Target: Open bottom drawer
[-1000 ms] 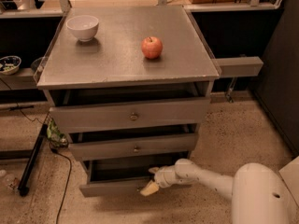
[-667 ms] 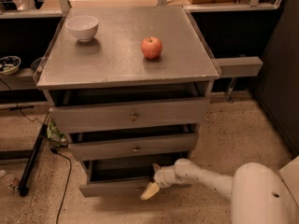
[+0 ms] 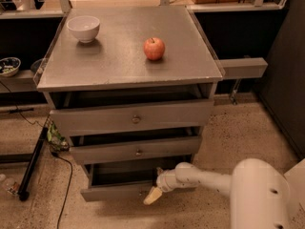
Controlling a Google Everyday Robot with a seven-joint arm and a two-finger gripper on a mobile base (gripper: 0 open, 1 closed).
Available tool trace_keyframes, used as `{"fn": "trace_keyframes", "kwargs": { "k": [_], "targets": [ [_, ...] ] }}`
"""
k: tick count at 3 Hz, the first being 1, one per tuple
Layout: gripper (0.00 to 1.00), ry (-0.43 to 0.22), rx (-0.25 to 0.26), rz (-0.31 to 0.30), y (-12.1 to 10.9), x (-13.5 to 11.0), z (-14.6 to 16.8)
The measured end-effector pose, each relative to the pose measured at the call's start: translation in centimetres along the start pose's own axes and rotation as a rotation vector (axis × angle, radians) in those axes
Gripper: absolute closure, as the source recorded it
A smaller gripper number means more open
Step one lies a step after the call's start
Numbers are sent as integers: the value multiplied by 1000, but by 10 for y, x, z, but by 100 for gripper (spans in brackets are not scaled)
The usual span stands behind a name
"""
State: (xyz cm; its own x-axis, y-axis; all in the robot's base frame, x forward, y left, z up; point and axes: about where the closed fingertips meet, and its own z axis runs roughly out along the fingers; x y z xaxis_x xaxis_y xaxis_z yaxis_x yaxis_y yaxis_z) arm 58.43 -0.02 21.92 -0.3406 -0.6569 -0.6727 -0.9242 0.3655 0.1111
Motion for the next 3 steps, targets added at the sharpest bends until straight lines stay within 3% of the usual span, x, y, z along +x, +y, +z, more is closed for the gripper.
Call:
{"fn": "trace_keyframes", "kwargs": {
  "k": [1,3],
  "targets": [
    [0,115,50,-9,-3,4,1],
    [0,145,60,5,-3,11,2]
  ]
}}
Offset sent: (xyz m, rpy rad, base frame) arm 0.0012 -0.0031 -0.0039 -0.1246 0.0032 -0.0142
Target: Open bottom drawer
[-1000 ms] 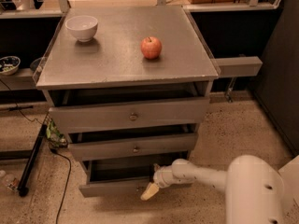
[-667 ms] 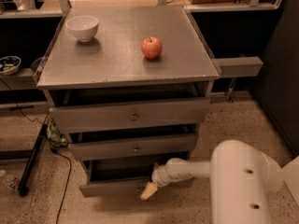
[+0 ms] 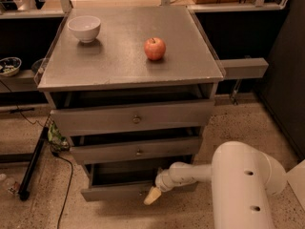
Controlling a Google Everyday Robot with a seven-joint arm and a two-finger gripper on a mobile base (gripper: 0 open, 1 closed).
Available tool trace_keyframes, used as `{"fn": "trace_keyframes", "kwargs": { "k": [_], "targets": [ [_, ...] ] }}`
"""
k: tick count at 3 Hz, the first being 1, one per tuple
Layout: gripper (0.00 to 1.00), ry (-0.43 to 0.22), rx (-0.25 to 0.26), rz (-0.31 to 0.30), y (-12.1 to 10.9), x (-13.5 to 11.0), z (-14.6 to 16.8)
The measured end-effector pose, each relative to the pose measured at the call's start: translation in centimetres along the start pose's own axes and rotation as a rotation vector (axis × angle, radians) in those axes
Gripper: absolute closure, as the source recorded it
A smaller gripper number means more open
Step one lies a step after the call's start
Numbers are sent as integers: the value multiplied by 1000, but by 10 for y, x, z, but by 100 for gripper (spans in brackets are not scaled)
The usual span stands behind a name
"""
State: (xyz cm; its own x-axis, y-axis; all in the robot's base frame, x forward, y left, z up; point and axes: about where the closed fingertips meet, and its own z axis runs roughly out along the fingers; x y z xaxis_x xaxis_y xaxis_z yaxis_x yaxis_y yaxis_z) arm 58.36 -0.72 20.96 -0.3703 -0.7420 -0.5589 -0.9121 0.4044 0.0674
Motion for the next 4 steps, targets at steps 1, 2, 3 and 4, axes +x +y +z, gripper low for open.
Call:
{"fn": "trace_keyframes", "kwargs": {
  "k": [1,2,3,4],
  "targets": [
    [0,36,-35,30,-9,8,22],
    [0,37,-37,31,-9,8,23],
    [27,37,-37,31,-9,8,23],
    [50,37,-37,31,-9,8,23]
  ]
}}
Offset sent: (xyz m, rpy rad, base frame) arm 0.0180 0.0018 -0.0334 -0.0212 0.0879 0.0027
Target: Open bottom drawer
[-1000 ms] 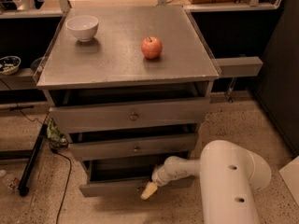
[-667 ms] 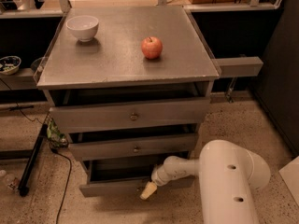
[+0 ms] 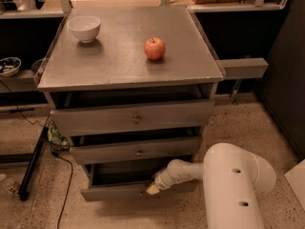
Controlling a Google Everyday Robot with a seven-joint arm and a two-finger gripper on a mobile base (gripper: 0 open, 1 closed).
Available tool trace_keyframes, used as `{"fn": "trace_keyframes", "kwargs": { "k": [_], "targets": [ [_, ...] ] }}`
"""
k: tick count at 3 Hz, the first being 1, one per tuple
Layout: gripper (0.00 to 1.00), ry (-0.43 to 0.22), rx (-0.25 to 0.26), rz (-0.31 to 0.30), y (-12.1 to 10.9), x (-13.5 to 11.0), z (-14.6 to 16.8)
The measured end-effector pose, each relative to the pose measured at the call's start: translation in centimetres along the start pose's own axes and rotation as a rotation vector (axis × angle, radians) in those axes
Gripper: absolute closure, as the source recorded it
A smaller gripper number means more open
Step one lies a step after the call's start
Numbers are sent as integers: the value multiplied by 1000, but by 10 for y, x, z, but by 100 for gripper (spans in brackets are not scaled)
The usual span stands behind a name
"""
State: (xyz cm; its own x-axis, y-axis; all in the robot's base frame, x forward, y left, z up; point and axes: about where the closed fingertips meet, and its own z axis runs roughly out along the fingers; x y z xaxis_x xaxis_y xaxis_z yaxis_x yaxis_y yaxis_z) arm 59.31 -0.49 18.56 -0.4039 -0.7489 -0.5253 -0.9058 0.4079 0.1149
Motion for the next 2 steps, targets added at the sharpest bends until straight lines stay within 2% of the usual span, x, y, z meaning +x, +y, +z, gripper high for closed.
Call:
{"fn": "trace_keyframes", "kwargs": {
  "k": [1,2],
  "targets": [
    [74,0,0,0,0,0,0],
    [96,-40,-45,9,3,1,-1]
  ]
}}
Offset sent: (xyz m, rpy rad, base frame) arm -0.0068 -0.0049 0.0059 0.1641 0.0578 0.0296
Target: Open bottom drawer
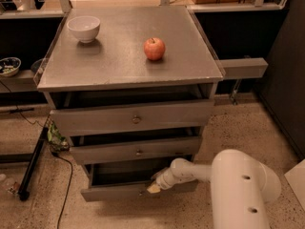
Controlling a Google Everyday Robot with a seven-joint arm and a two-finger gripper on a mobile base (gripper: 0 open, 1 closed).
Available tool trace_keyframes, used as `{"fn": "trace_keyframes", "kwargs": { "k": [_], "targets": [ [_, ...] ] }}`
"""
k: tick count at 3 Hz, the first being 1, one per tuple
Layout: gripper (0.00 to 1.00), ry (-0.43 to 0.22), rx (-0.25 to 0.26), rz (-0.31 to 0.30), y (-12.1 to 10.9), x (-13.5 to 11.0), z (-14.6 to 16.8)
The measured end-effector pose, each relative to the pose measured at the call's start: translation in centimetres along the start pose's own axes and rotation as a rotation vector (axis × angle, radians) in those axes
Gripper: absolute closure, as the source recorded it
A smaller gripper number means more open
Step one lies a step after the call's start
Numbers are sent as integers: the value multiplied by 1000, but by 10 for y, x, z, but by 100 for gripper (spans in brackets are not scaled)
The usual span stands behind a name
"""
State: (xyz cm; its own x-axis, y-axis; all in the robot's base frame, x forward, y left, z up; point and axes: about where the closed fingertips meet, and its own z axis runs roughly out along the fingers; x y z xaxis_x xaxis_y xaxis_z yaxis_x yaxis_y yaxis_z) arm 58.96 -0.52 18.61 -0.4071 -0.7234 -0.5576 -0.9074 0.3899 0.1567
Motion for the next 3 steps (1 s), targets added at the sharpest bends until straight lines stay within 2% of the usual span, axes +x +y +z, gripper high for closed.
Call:
{"fn": "trace_keyframes", "kwargs": {
  "k": [1,3],
  "targets": [
    [100,-37,-34,16,4,-1,-2],
    [100,-52,-46,22,6,-1,-3]
  ]
}}
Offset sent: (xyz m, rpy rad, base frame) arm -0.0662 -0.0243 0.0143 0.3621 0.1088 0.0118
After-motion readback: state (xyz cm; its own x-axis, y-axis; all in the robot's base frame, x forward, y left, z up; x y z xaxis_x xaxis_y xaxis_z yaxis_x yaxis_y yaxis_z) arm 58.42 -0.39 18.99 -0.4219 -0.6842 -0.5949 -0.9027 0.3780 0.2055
